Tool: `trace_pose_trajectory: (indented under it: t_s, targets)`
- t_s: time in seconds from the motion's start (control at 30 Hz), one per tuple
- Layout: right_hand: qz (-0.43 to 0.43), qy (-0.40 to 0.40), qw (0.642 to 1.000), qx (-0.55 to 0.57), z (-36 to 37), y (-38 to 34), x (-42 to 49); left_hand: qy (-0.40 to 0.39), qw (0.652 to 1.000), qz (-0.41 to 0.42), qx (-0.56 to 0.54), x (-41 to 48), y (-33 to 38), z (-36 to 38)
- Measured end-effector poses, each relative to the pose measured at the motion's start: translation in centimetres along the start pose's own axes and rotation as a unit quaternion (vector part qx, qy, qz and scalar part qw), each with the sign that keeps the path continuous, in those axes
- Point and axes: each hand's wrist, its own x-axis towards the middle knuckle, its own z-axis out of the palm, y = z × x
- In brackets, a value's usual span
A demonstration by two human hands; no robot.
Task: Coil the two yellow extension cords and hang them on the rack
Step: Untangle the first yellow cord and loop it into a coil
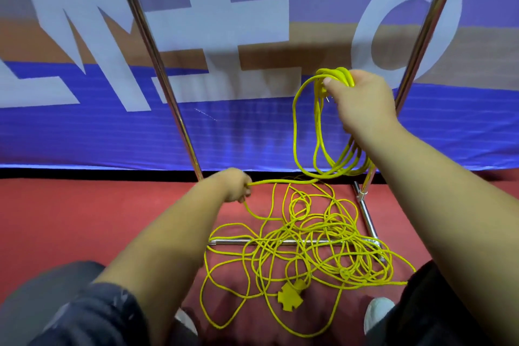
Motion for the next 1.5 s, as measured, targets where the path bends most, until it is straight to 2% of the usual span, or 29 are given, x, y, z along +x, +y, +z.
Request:
trace_pose_trajectory:
  t_s: [0.07,0.13,0.2,0.23,0.3,0.37,0.4,0.43,0.53,0.57,0.67,0.73,0.8,0.87,0.93,1.0,1.17,1.23,1.3,1.43,1.5]
  targets:
    - [0.001,0.006,1.0,-0.002,0.1,-0.1,0.0,0.09,0.996,0.014,-0.02,-2.0,-0.7,-5.3]
    - [0.005,0.01,1.0,0.0,0.3,-0.1,-0.1,0.138,0.988,0.025,-0.068,-4.5,-0.7,-9.8]
    - [0.015,0.007,1.0,0.011,0.5,0.0,-0.4,0.158,0.964,0.033,-0.21,-7.1,0.5,-13.2]
    - [0.024,0.006,1.0,0.019,0.8,0.1,-0.5,0.172,0.932,0.034,-0.317,-8.3,1.4,-14.4]
    - [0.042,0.007,0.999,0.034,1.1,-0.1,-0.8,0.188,0.824,0.046,-0.532,-10.6,3.6,-15.7]
    - [0.061,0.01,0.997,0.048,1.5,-0.2,-1.0,0.209,0.72,0.051,-0.659,-11.7,5.1,-15.6]
    - [0.068,0.012,0.996,0.056,1.6,-0.3,-1.1,0.221,0.695,0.048,-0.682,-11.9,5.4,-15.2]
    - [0.072,0.014,0.995,0.062,1.7,-0.4,-1.2,0.229,0.693,0.032,-0.682,-11.8,5.4,-14.6]
    - [0.077,0.018,0.994,0.074,1.9,-0.3,-1.3,0.212,0.759,-0.08,-0.61,-11.4,4.2,-13.1]
    - [0.08,0.021,0.993,0.082,1.9,-0.3,-1.4,0.196,0.771,-0.113,-0.596,-11.6,3.7,-12.8]
    - [0.083,0.021,0.993,0.077,2.0,0.0,-1.6,0.161,0.796,-0.137,-0.568,-12.3,2.8,-12.5]
    - [0.083,0.008,0.994,0.067,2.1,0.0,-1.9,0.166,0.82,-0.099,-0.538,-12.9,2.5,-12.6]
    - [0.092,-0.008,0.993,0.07,2.2,0.1,-2.0,0.16,0.844,-0.017,-0.512,-13.8,2.5,-12.9]
    - [0.107,-0.026,0.991,0.077,2.4,0.4,-2.0,0.139,0.853,0.076,-0.498,-14.7,2.6,-13.1]
    - [0.12,-0.047,0.988,0.082,2.8,0.9,-2.0,0.121,0.845,0.153,-0.498,-15.1,2.6,-13.1]
    - [0.134,-0.083,0.982,0.102,3.2,1.2,-2.2,0.112,0.818,0.213,-0.522,-15.3,2.7,-12.9]
    - [0.174,-0.278,0.928,0.177,4.0,0.6,-3.5,0.135,0.712,0.249,-0.642,-14.6,3.7,-12.9]
    - [0.189,-0.353,0.895,0.196,4.3,0.0,-4.4,0.16,0.697,0.219,-0.664,-13.9,3.9,-12.8]
    - [0.204,-0.402,0.864,0.226,4.5,-0.8,-5.2,0.194,0.701,0.166,-0.666,-13.0,3.8,-12.5]
    - [0.23,-0.422,0.827,0.294,4.9,-2.3,-6.4,0.251,0.694,0.056,-0.672,-11.2,2.6,-12.1]
    - [0.238,-0.416,0.816,0.324,5.1,-2.9,-6.7,0.263,0.711,0.01,-0.652,-10.7,2.1,-11.8]
